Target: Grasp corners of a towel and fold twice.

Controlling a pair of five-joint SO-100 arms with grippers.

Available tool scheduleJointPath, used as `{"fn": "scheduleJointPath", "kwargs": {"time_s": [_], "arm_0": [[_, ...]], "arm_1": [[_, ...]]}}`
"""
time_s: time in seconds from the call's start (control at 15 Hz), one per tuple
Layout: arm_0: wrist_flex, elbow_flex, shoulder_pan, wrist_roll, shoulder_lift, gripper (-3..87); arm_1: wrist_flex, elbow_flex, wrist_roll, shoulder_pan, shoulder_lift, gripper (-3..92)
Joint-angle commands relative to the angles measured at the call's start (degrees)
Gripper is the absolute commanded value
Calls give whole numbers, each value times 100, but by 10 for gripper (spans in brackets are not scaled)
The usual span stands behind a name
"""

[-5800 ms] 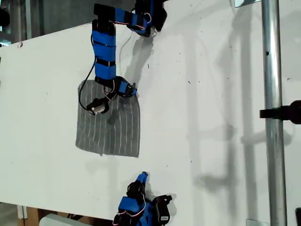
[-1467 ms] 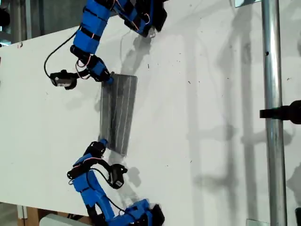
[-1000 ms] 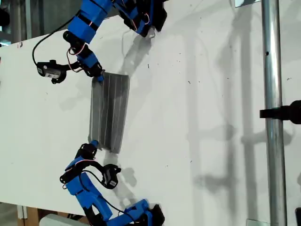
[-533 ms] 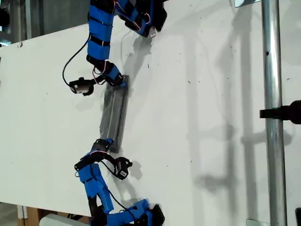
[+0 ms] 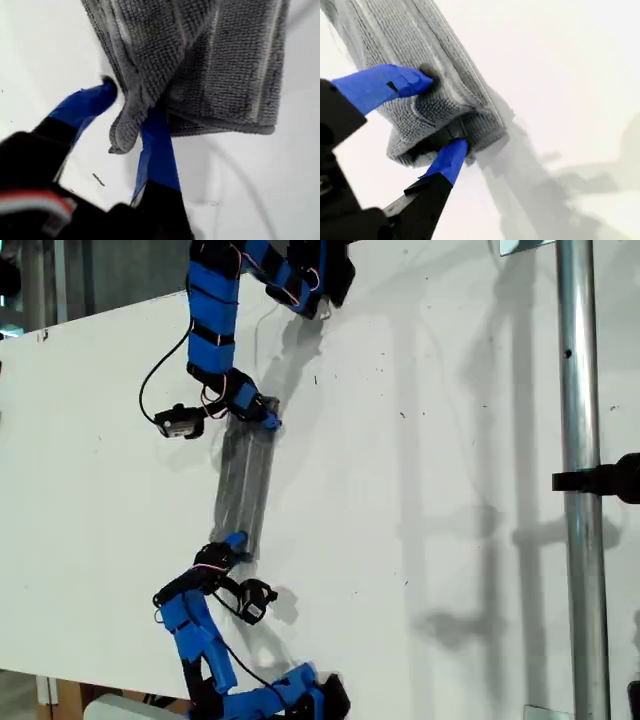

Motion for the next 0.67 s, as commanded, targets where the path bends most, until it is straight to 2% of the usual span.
{"fn": "scheduleJointPath", "kwargs": {"time_s": [0.0, 0.2, 0.33, 0.4, 0.53, 0.6], "arm_0": [[747, 176, -185, -176, 1134, 228], [800, 1898, -334, -492, 3445, 203], [571, 3393, -62, -659, 5405, 188], [396, 4157, 229, -712, 6469, 147], [-18, 5678, 993, -1292, 8719, 60], [-211, 6407, 1362, -1696, 9729, -25]], "arm_1": [[712, -35, 185, 105, 1292, 324], [1723, 554, 993, 255, 3278, 343], [2426, 1195, 1969, 264, 4816, 349], [2461, 1556, 2549, -53, 5493, 333], [2654, 2224, 3735, -721, 6231, 316], [2725, 2610, 4271, -1081, 6680, 306]]}}
